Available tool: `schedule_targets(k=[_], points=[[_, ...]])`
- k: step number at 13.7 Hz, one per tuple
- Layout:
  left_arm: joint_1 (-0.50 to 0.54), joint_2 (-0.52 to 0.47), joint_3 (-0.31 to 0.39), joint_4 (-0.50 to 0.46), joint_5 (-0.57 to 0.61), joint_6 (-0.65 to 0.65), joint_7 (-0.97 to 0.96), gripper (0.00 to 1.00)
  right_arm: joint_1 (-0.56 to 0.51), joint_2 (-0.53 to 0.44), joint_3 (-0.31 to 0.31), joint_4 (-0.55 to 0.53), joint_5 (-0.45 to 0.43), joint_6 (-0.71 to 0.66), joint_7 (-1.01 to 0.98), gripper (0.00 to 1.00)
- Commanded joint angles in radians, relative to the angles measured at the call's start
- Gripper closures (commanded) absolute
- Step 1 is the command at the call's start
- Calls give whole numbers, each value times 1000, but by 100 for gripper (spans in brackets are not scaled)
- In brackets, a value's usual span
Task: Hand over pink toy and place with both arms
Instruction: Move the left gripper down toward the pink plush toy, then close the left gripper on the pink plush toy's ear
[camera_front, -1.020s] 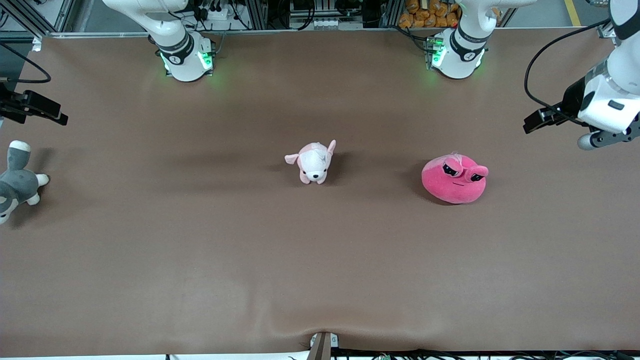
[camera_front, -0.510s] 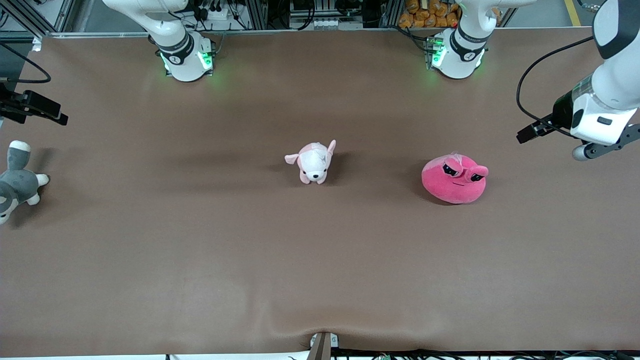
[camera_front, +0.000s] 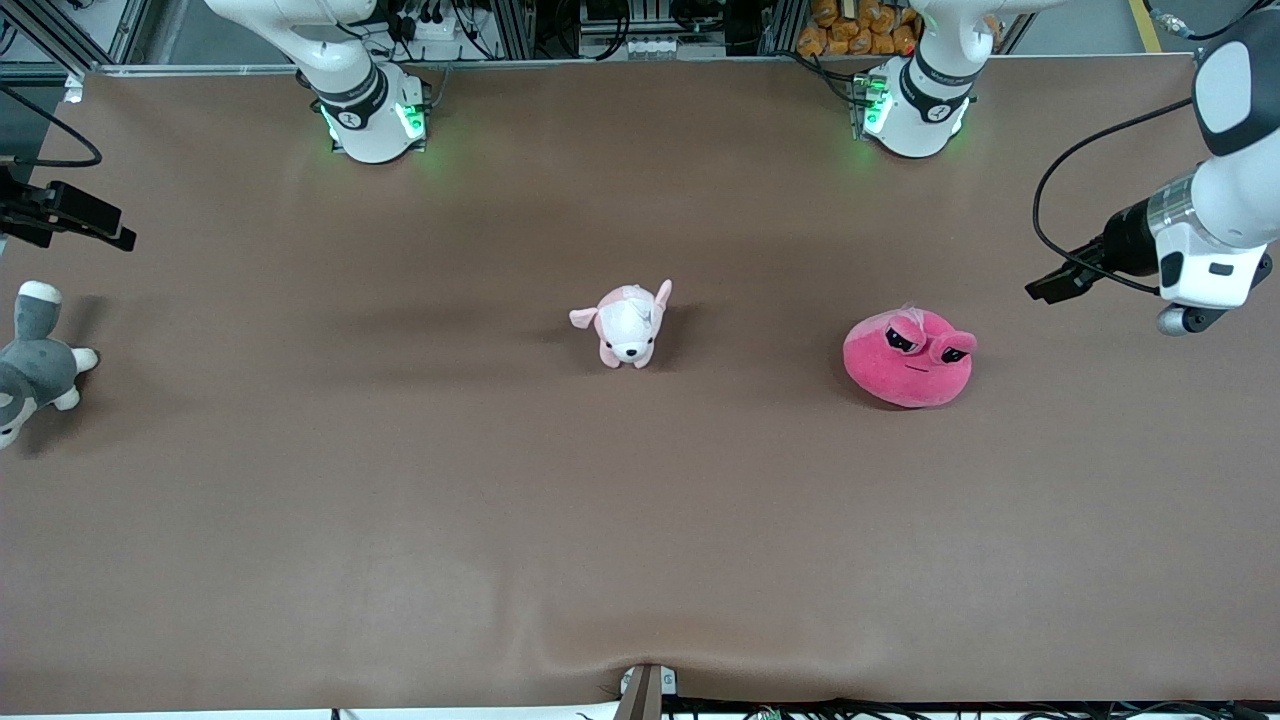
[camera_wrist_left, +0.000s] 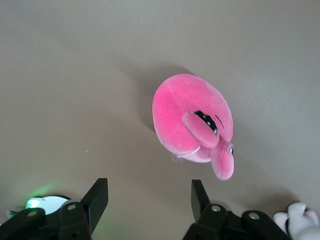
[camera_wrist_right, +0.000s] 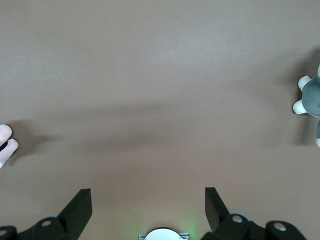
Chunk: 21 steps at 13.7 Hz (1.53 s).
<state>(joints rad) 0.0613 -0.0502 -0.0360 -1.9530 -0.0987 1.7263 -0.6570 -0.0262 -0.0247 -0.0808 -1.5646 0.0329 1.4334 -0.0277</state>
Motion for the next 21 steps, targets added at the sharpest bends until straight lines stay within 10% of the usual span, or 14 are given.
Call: schedule_targets(k=[1,21], points=[[3,27,-8,-18,-23,47,-134,25,-21,2,13,9,-7,-8,-12,0],[3,211,-12,-78,-242,217,-524,25,-21,5,13,11,-7,-8,-12,0]])
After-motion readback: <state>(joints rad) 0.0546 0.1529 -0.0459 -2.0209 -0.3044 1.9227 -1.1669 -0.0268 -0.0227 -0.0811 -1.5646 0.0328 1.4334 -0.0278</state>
